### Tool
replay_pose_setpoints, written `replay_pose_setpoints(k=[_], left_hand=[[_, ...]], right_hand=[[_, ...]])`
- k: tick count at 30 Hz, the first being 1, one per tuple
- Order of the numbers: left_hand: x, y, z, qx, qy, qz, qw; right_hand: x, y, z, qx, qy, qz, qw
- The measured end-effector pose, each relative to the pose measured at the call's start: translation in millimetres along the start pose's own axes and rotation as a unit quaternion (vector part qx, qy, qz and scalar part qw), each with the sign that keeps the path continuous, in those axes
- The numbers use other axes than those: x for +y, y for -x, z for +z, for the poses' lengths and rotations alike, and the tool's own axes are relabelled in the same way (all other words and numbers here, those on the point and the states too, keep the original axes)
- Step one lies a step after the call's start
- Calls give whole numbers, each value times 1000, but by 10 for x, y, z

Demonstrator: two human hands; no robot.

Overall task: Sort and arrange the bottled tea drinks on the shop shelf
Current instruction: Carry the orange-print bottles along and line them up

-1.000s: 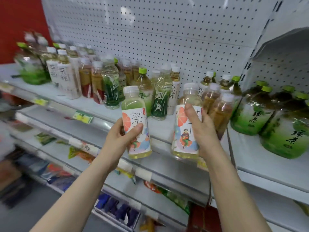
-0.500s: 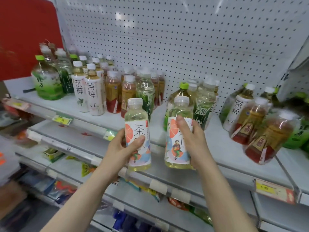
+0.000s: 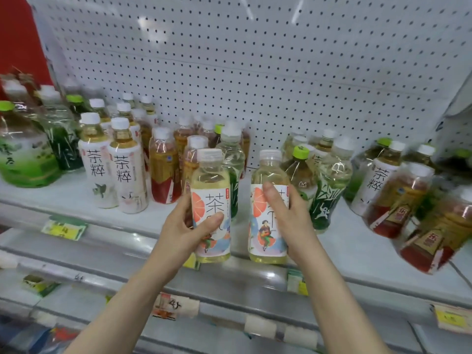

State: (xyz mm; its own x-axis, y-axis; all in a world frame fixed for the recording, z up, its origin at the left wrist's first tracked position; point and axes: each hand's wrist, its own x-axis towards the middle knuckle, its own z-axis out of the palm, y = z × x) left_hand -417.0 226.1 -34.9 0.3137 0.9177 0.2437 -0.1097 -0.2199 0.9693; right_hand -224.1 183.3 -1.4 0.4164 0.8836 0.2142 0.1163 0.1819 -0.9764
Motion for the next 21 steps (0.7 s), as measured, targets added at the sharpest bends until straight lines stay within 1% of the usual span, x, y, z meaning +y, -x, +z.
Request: replay_pose_setpoints(k=[7, 11, 17, 21], left_hand=[[-80, -136, -166, -64, 21, -6, 998], [-117, -136, -224, -95, 35, -2, 995], [-149, -140, -237, -137, 46, -3, 989], [-154, -157, -132, -151, 43, 4, 988]], right_hand=[[29, 225, 11, 108, -6, 3, 994], [45, 311, 4, 154, -21, 11, 988], [33, 417, -2, 212, -24, -13, 977], [15, 508, -196, 245, -30, -47, 968]])
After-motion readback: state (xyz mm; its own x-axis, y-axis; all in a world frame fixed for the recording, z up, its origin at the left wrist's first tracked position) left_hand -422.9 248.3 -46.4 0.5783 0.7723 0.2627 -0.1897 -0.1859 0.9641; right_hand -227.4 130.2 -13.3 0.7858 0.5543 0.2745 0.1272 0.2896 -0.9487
